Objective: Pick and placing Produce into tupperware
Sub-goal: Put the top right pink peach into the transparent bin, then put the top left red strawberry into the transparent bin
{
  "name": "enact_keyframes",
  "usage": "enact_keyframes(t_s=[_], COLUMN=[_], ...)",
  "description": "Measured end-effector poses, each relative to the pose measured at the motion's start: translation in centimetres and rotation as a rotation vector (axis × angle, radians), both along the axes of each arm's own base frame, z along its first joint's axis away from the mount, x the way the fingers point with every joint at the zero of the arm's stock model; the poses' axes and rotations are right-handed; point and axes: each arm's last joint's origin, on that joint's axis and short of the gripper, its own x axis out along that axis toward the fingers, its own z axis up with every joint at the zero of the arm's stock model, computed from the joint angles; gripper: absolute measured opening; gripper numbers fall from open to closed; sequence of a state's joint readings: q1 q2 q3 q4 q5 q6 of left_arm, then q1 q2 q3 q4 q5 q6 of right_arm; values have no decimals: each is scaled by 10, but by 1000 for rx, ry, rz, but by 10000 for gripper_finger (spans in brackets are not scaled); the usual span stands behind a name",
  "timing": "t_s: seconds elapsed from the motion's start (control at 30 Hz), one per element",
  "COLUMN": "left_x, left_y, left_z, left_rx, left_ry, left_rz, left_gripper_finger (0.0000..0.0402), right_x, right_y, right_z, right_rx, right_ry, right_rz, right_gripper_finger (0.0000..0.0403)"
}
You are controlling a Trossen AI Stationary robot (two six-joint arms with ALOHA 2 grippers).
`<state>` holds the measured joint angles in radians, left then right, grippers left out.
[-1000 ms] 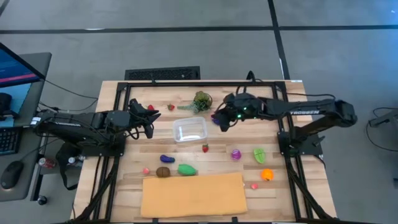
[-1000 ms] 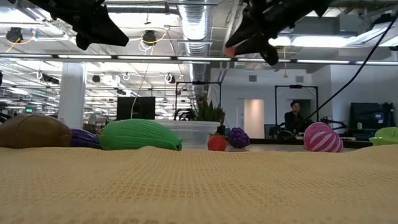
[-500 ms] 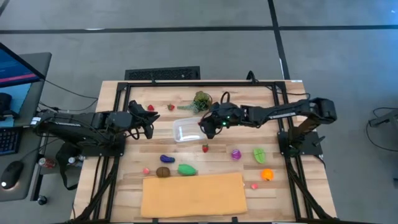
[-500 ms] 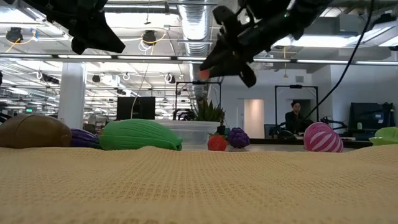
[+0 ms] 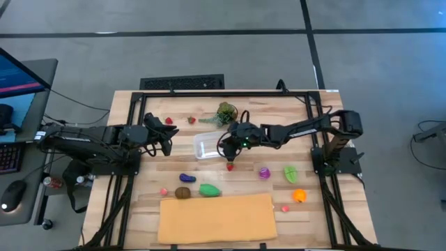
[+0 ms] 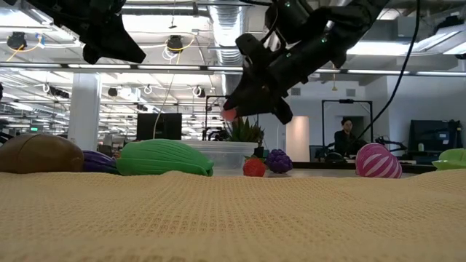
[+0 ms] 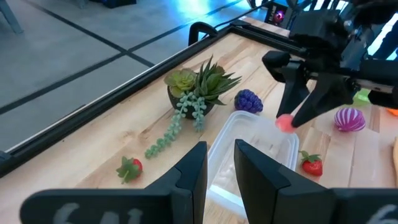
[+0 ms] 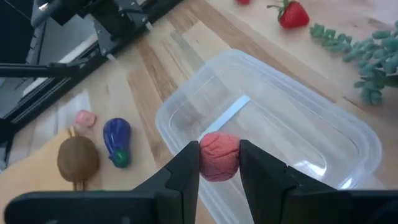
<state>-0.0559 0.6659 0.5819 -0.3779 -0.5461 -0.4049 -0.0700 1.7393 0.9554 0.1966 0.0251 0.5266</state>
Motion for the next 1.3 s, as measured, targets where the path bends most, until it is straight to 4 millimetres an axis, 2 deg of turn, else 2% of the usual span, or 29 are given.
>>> enact_keyframes(t_s=[0.37,0.87,1.03,1.3], left_x=[0,-1,-5,-18], left_y=[0,0,0,3], left_z=[0,-1,-8,-24], left_rx=[0,0,6,22], left_ry=[1,17,100,306], left_rz=[0,0,1,71], left_gripper_finger=[70,70,70,70], right_x=[-1,-3,-7,-30], right_y=[-4,-3,-2,8], right_z=[-2,-4,13,66], right_rx=[0,3,-3,-102], right_ry=[14,53,3,-116], right_rz=[-10,-7,8,101], right_gripper_finger=[116,165,178,187])
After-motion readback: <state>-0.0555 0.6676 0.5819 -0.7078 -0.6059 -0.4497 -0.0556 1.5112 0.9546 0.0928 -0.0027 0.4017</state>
